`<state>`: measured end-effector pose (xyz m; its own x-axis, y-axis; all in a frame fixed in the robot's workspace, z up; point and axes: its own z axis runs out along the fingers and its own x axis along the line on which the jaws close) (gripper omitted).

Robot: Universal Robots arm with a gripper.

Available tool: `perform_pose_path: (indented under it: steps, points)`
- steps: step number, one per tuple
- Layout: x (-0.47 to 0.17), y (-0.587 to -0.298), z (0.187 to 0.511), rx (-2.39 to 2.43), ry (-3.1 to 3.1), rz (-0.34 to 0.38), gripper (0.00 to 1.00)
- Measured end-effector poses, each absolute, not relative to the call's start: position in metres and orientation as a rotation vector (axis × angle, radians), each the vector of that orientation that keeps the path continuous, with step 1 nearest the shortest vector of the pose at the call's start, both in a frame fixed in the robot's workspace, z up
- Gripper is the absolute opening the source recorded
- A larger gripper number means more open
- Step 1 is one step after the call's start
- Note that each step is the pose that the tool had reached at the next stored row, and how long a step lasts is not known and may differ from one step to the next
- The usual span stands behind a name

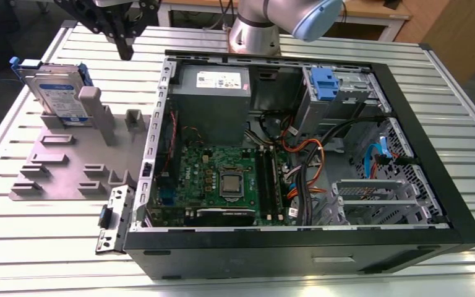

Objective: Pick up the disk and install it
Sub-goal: 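Reach for the disk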

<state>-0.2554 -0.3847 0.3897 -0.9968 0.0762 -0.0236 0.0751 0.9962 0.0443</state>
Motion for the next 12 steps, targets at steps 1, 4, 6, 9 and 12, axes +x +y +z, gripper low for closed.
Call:
perform_pose_path:
  steps: [1,4,6,9,12]
  points:
    - [-0.2564,-0.3847,0.3897,0.118,3.113,0.068,0.11]
    - [-0.2596,-0.3847,0.3897,0.118,3.113,0.068,0.11]
    - [-0.2612,-0.3846,0.3897,0.118,3.113,0.068,0.11]
    - [-0.2614,-0.3847,0.3897,0.118,3.113,0.068,0.11]
    - [-0.2619,-0.3847,0.3897,0.118,3.113,0.068,0.11]
